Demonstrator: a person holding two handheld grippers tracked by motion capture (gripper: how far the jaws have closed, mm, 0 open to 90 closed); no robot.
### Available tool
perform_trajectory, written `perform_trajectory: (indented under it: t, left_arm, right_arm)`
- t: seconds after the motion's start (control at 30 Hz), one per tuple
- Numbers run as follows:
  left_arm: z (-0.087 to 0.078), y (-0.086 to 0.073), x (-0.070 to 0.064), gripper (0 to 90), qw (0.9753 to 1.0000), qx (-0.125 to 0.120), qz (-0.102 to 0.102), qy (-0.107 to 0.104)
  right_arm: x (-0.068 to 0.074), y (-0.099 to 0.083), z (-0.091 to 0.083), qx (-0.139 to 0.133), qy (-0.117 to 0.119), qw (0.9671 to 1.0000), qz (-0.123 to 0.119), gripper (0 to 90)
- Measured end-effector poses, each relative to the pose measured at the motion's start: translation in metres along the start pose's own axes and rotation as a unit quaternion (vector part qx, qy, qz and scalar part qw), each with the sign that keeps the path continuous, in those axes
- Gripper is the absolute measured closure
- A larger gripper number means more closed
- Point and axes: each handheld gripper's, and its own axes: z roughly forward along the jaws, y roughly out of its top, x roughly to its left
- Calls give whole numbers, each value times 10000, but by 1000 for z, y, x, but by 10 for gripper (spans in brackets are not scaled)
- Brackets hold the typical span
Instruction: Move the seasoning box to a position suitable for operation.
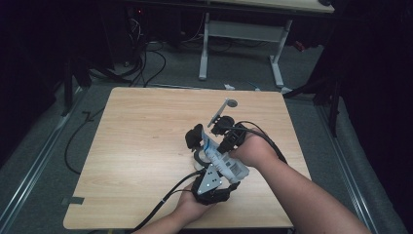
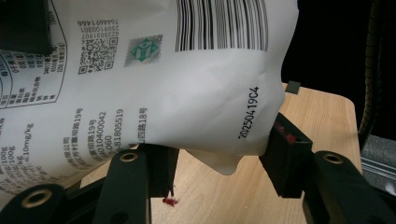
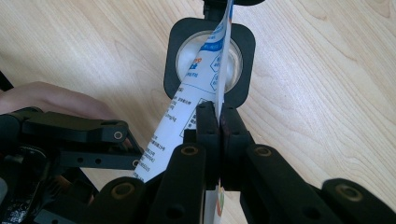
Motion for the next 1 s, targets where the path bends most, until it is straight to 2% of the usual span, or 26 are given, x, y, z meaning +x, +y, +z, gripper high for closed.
perform_trajectory:
  t: [1.0]
  left_arm:
    - [-1,1,0,513,10000,-23,22,9]
  right_arm:
    - [1,1,0,13,14,10000,-25,887]
